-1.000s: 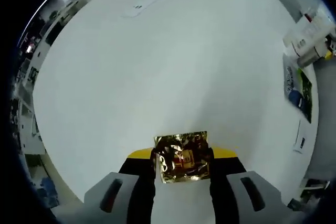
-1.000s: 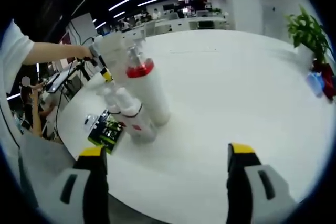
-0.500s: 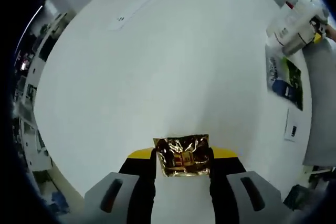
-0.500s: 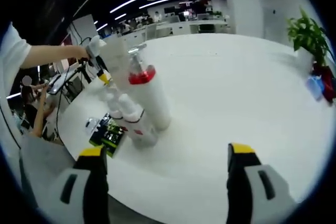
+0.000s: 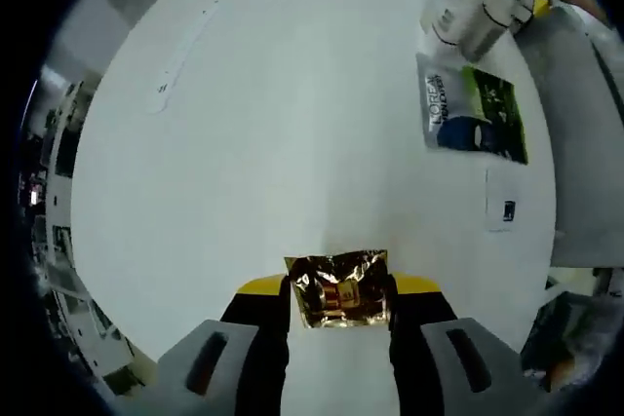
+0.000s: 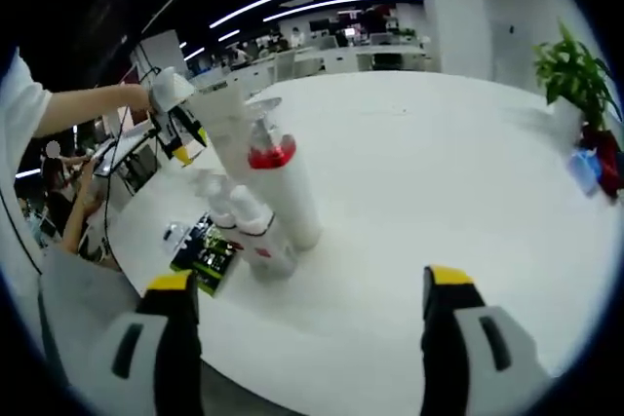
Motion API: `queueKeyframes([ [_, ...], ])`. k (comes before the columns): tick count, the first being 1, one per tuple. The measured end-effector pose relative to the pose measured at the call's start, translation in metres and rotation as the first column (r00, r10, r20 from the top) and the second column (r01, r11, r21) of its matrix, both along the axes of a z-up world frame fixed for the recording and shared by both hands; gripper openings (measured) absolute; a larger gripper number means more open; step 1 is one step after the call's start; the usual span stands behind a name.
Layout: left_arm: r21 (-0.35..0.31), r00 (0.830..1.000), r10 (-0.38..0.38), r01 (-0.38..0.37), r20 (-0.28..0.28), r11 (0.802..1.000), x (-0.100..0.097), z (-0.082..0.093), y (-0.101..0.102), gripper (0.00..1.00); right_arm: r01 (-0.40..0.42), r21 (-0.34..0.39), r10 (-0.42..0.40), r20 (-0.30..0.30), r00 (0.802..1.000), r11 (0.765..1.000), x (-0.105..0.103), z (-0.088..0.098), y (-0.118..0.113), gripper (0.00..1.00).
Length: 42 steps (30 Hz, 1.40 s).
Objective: Arrange the skincare products in the storage area until every visible bottle or jar stands upright without overlapping.
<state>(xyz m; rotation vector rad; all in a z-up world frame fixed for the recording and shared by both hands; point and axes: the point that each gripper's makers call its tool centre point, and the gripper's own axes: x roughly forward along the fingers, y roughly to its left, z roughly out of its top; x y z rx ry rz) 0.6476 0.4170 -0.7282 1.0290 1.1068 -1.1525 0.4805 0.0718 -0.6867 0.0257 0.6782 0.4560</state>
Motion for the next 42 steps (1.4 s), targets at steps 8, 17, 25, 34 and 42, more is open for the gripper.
queueKeyframes([
  [8,0.002,0.998,-0.064,0.064,-0.013,0.998,-0.020,0.002,-0.019,0.36,0.002,0.003,-0.002,0.010,1.000,1.000,-0.002,0.004,-0.001,0.96],
  [17,-0.010,0.996,-0.088,0.088,-0.029,0.996,-0.040,-0.002,-0.036,0.36,0.007,0.005,-0.007,0.016,1.000,1.000,-0.003,0.005,-0.003,0.96],
  [25,-0.017,0.993,-0.112,0.111,-0.047,0.994,-0.059,-0.012,-0.050,0.36,0.009,0.003,-0.009,0.018,1.000,1.000,-0.004,0.007,-0.004,0.96],
  [34,-0.023,0.991,-0.117,0.115,-0.072,0.993,-0.077,-0.025,-0.060,0.37,0.011,-0.001,-0.011,0.013,1.000,1.000,-0.005,0.006,-0.006,0.96],
  [42,-0.028,0.989,-0.128,0.126,-0.076,0.992,-0.088,-0.035,-0.068,0.37,0.004,-0.004,-0.004,0.005,1.000,1.000,-0.005,0.002,-0.005,0.96],
])
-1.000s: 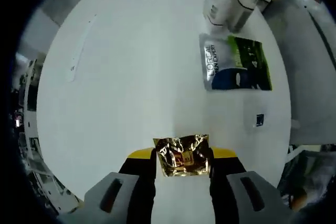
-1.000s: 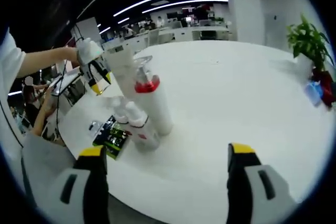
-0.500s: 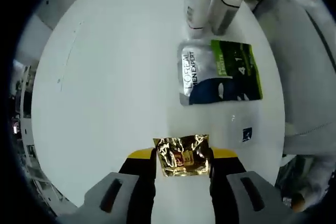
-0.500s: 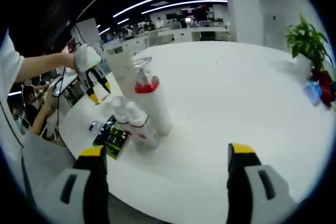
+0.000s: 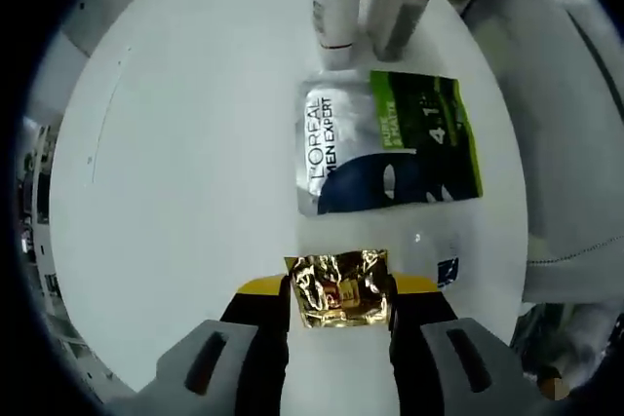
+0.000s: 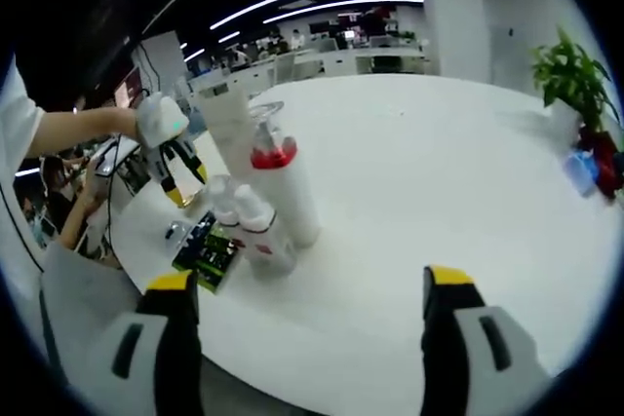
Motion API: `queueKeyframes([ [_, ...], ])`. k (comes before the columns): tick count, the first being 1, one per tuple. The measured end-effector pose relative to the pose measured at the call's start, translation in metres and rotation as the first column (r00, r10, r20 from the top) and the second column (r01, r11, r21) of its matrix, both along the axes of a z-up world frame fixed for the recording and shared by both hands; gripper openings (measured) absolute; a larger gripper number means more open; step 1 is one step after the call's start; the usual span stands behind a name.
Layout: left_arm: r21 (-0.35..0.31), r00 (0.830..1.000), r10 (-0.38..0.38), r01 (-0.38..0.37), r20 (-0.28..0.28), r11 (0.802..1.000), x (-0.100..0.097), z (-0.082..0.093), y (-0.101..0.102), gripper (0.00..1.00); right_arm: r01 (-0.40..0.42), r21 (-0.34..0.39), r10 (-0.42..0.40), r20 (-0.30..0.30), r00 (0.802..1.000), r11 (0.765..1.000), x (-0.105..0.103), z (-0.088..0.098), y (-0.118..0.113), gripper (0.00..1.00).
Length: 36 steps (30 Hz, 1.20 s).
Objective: Arrange the skincare products in the storage area until every visible bottle or jar stands upright without overlapping.
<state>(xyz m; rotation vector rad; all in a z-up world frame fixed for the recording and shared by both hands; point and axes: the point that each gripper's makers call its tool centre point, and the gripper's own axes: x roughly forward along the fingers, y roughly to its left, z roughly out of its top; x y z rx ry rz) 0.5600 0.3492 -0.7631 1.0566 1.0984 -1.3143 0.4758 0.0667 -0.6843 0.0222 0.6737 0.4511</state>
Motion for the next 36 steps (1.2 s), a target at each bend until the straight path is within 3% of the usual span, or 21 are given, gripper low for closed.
queueKeyframes([
  [29,0.002,1.000,-0.001,0.001,0.031,1.000,-0.005,-0.011,-0.003,0.37,-0.004,-0.002,0.004,0.001,1.000,1.000,0.000,0.000,0.001,0.95],
  [36,0.015,0.999,-0.004,0.003,0.049,1.000,-0.004,-0.011,0.000,0.42,-0.003,-0.004,0.003,0.014,1.000,1.000,-0.002,0.007,0.000,0.96],
])
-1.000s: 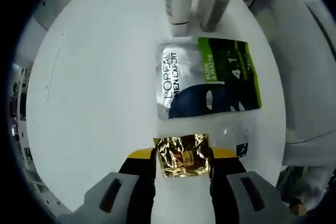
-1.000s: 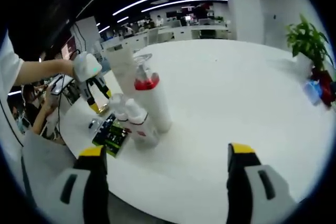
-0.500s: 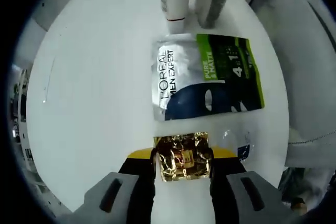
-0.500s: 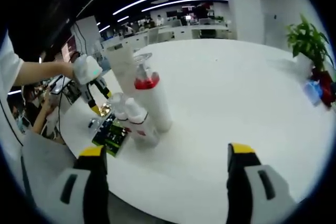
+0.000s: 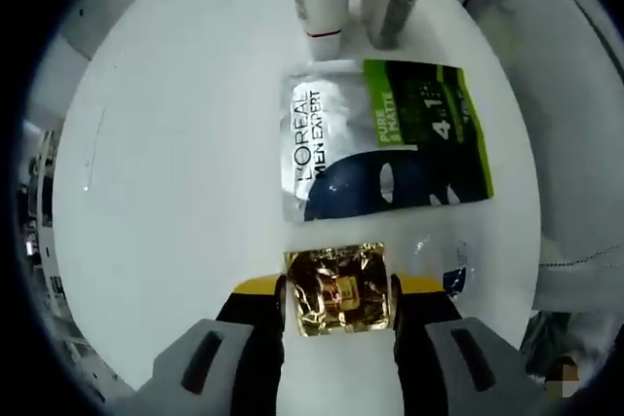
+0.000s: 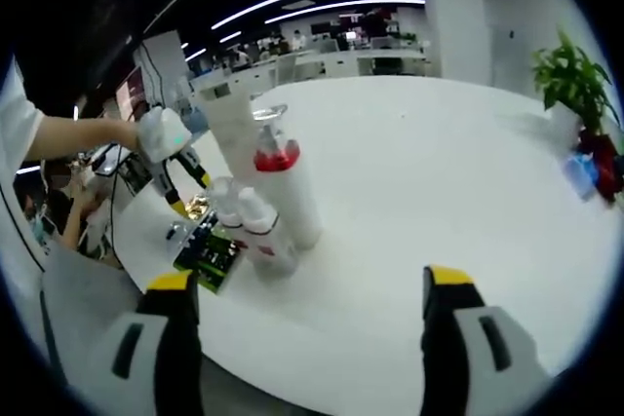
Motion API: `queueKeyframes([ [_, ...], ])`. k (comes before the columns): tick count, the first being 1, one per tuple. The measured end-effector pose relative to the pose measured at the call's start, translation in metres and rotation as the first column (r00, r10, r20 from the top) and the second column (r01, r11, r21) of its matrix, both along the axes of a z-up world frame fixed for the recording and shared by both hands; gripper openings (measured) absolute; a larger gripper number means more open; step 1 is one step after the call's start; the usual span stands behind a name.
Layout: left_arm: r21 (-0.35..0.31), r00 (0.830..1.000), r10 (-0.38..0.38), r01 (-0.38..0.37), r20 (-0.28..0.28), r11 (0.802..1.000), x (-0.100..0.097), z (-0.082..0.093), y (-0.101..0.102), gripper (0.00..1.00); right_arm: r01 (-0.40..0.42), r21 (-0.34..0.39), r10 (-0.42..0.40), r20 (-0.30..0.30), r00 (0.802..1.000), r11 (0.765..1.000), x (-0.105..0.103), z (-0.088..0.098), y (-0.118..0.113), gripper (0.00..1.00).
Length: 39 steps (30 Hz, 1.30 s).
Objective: Arrange the skincare products in the storage area until every visible bottle or jar stands upright without overlapping.
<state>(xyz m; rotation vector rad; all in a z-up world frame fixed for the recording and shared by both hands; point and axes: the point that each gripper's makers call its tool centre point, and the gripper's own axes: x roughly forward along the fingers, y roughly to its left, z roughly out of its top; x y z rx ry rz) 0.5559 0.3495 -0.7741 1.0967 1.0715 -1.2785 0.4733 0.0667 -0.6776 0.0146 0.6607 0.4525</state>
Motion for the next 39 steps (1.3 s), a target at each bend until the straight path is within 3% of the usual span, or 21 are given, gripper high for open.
queueKeyframes([
  [10,-0.045,0.998,0.060,-0.059,0.033,0.997,0.000,0.019,0.000,0.47,-0.005,0.001,0.005,0.034,0.999,1.000,-0.002,0.013,0.003,0.96],
  [17,-0.163,0.970,0.240,-0.233,0.030,0.959,-0.007,0.041,0.002,0.52,-0.020,0.007,0.020,0.056,0.998,1.000,-0.004,0.020,0.008,0.96],
  [23,-0.320,0.912,0.410,-0.386,0.007,0.865,-0.020,0.071,-0.002,0.57,-0.041,0.009,0.040,0.076,0.996,0.999,-0.010,0.027,0.014,0.96],
  [30,-0.417,0.852,0.523,-0.470,0.015,0.778,-0.037,0.094,0.007,0.64,-0.059,0.004,0.059,0.105,0.993,0.998,-0.013,0.037,0.017,0.96],
  [32,-0.440,0.827,0.562,-0.499,0.016,0.747,-0.042,0.097,0.012,0.66,-0.060,0.004,0.059,0.114,0.992,0.998,-0.014,0.041,0.016,0.96],
  [37,-0.512,0.739,0.673,-0.584,-0.014,0.630,-0.050,0.108,0.022,0.70,-0.050,0.014,0.048,0.131,0.990,0.999,-0.015,0.047,0.010,0.97],
  [38,-0.536,0.705,0.709,-0.608,-0.027,0.585,-0.051,0.112,0.025,0.72,-0.048,0.017,0.045,0.133,0.990,0.999,-0.015,0.049,0.009,0.97],
  [39,-0.550,0.683,0.729,-0.625,-0.041,0.554,-0.052,0.114,0.027,0.73,-0.044,0.021,0.040,0.137,0.990,0.999,-0.014,0.050,0.007,0.97],
])
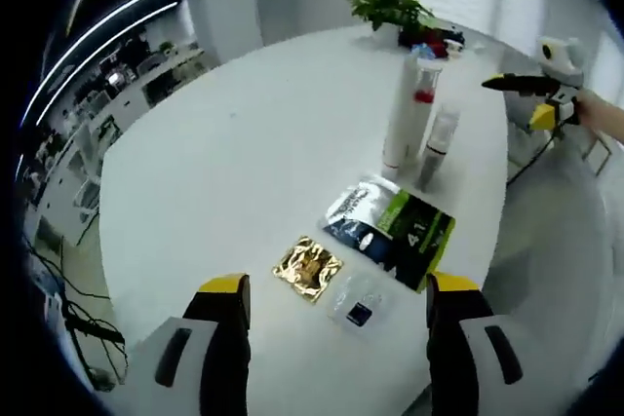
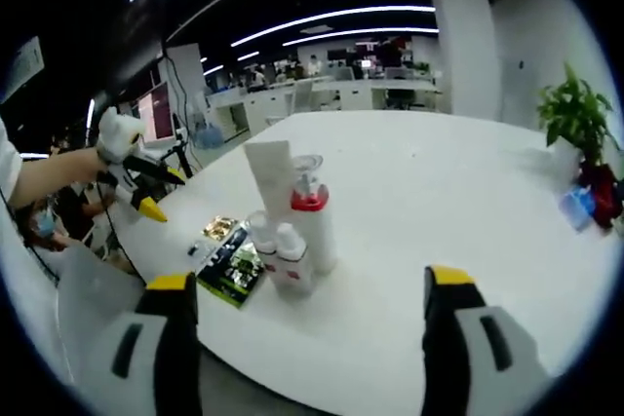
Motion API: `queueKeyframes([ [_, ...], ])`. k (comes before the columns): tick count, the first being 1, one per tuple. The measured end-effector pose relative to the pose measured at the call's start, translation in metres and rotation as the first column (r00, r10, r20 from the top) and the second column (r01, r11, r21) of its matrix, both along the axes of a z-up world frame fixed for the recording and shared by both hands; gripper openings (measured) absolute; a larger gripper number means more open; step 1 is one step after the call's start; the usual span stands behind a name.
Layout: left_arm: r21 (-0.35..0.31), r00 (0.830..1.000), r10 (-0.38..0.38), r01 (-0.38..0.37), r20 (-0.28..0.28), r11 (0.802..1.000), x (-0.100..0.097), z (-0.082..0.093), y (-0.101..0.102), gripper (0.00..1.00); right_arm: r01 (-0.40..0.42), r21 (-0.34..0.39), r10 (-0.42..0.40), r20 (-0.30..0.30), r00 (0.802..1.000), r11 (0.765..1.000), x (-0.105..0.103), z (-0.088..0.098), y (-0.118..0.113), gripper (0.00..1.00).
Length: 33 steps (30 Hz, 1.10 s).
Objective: Arrange the skincare products in the storage area until every visible bottle or jar stands upright without overlapping.
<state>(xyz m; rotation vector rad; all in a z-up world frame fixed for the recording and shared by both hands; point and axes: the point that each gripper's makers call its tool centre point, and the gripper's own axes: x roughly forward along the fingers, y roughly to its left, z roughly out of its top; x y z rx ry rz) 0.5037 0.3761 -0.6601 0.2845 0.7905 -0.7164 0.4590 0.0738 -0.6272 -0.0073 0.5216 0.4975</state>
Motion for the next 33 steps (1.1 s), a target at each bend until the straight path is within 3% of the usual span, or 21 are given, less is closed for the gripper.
queueKeyframes([
  [4,-0.052,0.994,0.113,-0.112,0.011,0.992,-0.006,0.006,0.013,0.74,0.009,0.008,-0.009,0.012,1.000,1.000,0.001,0.005,-0.006,0.97],
  [10,-0.163,0.955,0.297,-0.290,0.020,0.943,-0.014,0.019,0.030,0.82,0.020,0.026,-0.021,0.025,0.999,0.999,0.001,0.011,-0.011,0.96],
  [12,-0.185,0.938,0.344,-0.332,0.034,0.925,-0.017,0.023,0.035,0.84,0.019,0.027,-0.020,0.029,0.999,0.999,0.000,0.012,-0.011,0.97],
  [18,-0.314,0.869,0.484,-0.433,0.104,0.845,-0.022,0.049,0.045,0.86,0.010,0.033,-0.011,0.037,0.999,0.999,-0.002,0.014,-0.011,0.97],
  [26,-0.367,0.819,0.549,-0.465,0.168,0.806,-0.031,0.063,0.052,0.92,0.002,0.039,-0.004,0.043,0.999,0.999,-0.004,0.014,-0.013,0.98],
  [33,-0.342,0.818,0.553,-0.480,0.159,0.808,-0.040,0.048,0.048,0.97,0.005,0.038,-0.007,0.044,0.999,0.999,-0.006,0.011,-0.016,0.99],
])
